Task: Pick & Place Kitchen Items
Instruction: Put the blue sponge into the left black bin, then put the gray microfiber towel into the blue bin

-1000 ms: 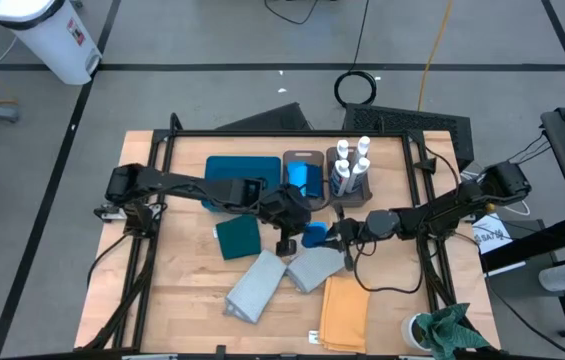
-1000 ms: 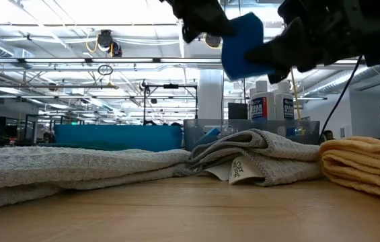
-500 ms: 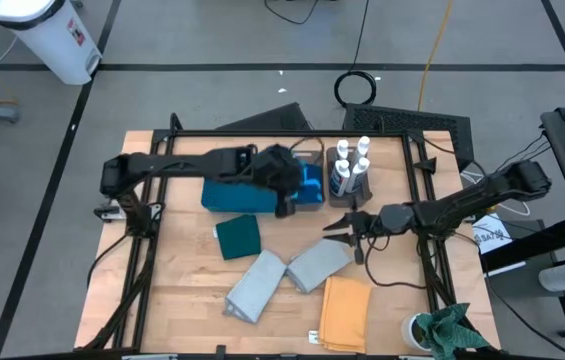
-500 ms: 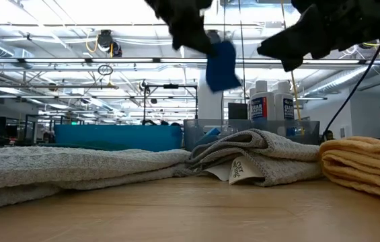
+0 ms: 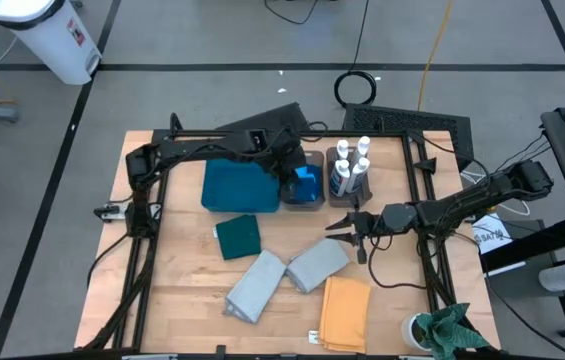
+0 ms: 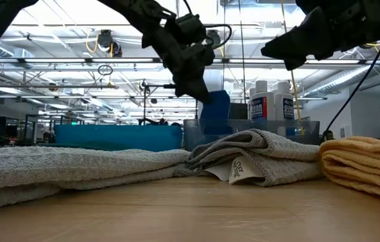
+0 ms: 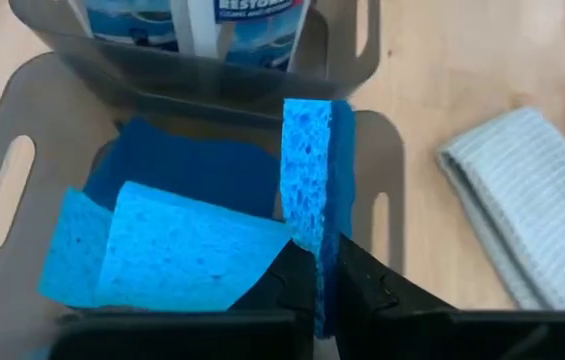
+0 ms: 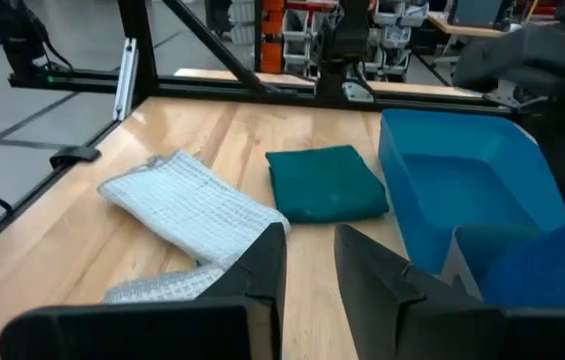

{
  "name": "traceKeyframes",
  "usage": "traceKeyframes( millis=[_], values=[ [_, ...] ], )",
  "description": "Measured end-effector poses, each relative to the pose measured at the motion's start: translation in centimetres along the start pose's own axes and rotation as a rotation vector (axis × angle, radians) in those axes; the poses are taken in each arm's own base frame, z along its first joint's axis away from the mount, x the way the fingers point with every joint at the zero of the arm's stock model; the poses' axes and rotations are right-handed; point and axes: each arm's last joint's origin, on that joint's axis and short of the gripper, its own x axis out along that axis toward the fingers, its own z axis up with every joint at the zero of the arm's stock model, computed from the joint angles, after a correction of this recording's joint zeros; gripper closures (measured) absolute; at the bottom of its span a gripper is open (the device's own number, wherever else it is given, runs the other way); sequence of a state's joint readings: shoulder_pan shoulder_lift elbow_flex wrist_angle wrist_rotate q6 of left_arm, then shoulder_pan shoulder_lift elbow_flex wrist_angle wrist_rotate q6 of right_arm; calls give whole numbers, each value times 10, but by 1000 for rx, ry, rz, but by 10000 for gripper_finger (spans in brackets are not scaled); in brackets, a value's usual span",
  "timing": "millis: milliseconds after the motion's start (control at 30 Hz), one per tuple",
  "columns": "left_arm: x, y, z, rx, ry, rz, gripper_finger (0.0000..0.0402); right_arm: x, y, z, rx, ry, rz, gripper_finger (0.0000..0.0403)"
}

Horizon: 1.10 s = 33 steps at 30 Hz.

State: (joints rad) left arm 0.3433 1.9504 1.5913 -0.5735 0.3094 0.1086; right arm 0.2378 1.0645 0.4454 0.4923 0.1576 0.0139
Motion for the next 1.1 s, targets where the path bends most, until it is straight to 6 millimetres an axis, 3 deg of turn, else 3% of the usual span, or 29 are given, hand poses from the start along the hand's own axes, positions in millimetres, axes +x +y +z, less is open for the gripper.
traceKeyframes(
  millis=[133,200,467,700,833,1100],
  values=[
    [9,10,-4,1,27,93,388,0,0,0,1,-4,-1,343],
    [11,11,-4,-1,39,189,369,0,0,0,1,-5,-1,341],
    [17,2,1,28,18,448,211,0,0,0,1,-4,-1,341],
    [10,-14,8,61,-13,479,105,0,0,0,1,-4,0,342],
    [-5,-22,11,80,-21,480,77,0,0,0,1,-3,0,341],
    [-67,-56,-1,-62,76,403,81,0,0,-1,25,6,3,341]
  ],
)
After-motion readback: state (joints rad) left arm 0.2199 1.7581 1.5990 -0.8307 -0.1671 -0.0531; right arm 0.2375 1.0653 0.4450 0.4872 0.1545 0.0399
